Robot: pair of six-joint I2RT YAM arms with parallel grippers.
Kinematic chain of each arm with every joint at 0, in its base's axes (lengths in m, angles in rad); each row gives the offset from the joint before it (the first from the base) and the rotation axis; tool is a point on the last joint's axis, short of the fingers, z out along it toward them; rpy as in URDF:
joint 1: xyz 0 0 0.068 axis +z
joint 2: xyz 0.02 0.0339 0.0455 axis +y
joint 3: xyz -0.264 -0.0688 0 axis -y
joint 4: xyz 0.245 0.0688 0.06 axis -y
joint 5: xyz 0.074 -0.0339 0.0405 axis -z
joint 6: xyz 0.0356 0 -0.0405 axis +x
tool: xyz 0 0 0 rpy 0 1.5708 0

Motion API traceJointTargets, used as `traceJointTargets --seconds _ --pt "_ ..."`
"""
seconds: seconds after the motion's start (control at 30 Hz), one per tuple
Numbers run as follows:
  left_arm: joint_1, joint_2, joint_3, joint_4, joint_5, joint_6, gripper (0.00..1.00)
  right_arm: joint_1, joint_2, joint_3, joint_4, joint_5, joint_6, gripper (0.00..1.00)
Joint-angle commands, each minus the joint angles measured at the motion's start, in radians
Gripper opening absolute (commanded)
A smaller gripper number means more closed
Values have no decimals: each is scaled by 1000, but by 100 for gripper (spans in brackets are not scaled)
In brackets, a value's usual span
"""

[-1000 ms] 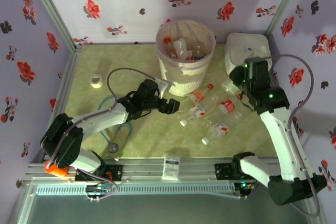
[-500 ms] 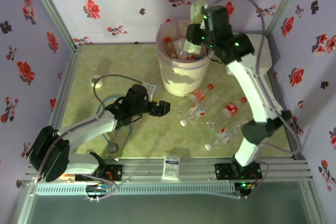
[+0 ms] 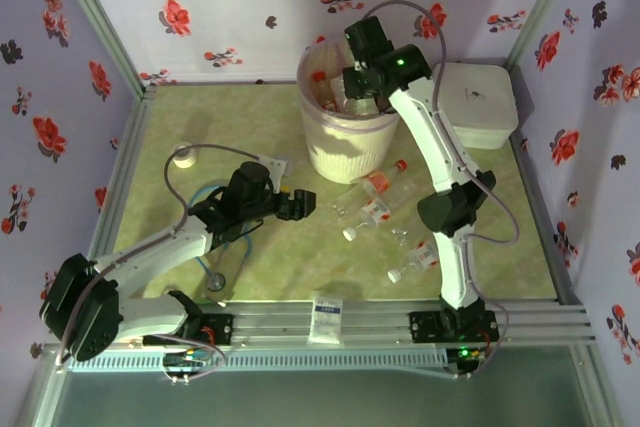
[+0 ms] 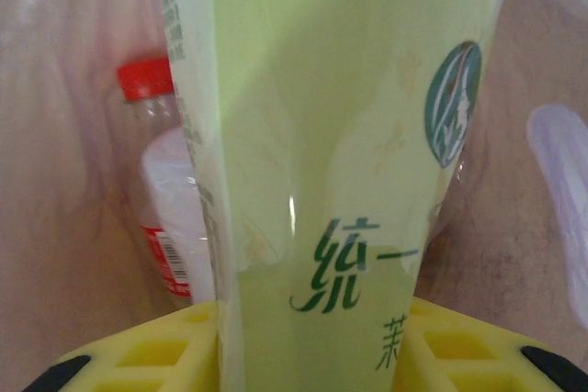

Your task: Put the plastic bottles in the bin

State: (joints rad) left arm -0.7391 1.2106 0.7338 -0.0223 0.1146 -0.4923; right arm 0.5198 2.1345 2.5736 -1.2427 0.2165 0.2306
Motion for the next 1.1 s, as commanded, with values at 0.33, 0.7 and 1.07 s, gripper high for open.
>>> traceJointTargets --seconds 0.33,0.7,1.07 --pt "7 -13 -17 -1 -12 -11 86 -48 -13 -195 12 -179 48 53" --pt "9 12 4 7 3 -3 86 -56 -145 -73 75 -157 48 93" --pt "9 39 23 12 19 9 86 -61 -202 -175 170 -154 37 80"
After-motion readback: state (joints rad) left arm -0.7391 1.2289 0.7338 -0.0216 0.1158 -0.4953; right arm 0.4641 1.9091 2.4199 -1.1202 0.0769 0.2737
